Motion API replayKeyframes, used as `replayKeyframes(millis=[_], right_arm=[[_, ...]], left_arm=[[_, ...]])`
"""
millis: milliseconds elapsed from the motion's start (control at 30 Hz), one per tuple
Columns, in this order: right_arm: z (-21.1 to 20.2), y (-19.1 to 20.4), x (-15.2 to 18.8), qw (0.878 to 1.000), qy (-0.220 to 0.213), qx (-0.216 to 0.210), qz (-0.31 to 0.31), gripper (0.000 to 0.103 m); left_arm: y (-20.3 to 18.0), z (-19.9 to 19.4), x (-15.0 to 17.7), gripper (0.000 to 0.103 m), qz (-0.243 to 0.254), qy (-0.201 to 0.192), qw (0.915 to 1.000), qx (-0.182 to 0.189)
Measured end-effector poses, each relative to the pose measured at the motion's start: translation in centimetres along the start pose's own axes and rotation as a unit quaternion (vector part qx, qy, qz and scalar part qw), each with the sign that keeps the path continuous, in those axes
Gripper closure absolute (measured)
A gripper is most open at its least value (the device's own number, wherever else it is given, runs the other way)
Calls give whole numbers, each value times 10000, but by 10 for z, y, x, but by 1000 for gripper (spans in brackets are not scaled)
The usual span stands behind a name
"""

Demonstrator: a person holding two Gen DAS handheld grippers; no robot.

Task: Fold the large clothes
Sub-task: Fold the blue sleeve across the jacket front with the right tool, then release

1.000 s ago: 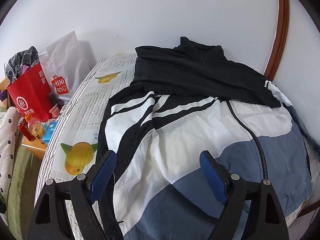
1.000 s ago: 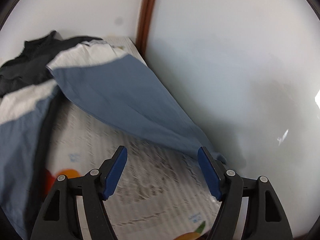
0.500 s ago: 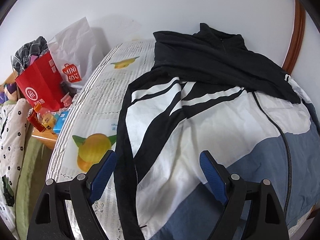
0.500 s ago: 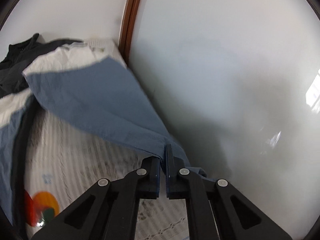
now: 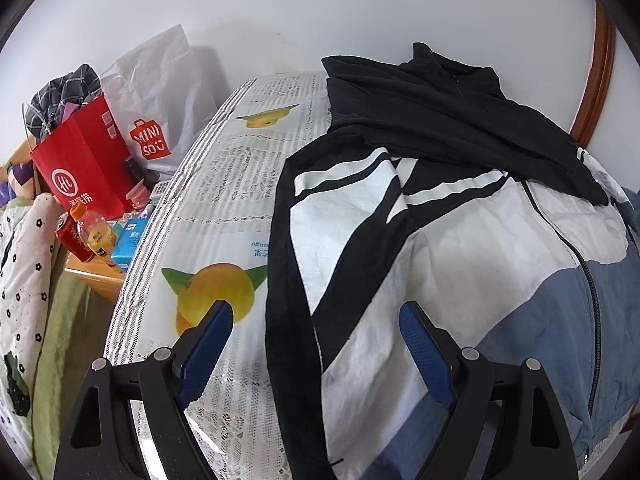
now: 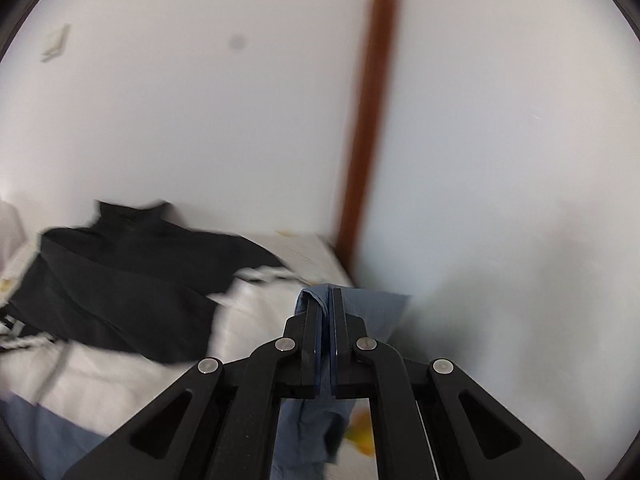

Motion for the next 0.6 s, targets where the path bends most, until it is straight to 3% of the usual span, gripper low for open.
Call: replayKeyframes(millis=[100, 267, 433, 600], right_arm=[[5, 55, -16, 9987, -176, -462, -133, 101], [19, 153, -24, 9910, -105, -1281, -368, 101], [36, 235, -16, 9832, -155, -1772, -420, 101], [58, 310, 11, 9726, 166, -2169, -818, 100]], left_arm=[[3, 3, 3, 19, -47, 0, 9999, 91], [3, 10, 5, 19, -43, 65, 9996, 260], [0, 13, 3, 19, -28, 63, 9991, 407], [-2, 14, 0, 19, 16, 60, 9989, 468]])
Point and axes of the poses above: each gripper's, at about its wrist camera, not at the fingertips, and z roughly the way its jaws point, y to its left, x to its underside, the point moved 5 cm from there along z, roughly the way its jaws point, and after that the axes turned 4 degrees about z, right-handed, at the moved point
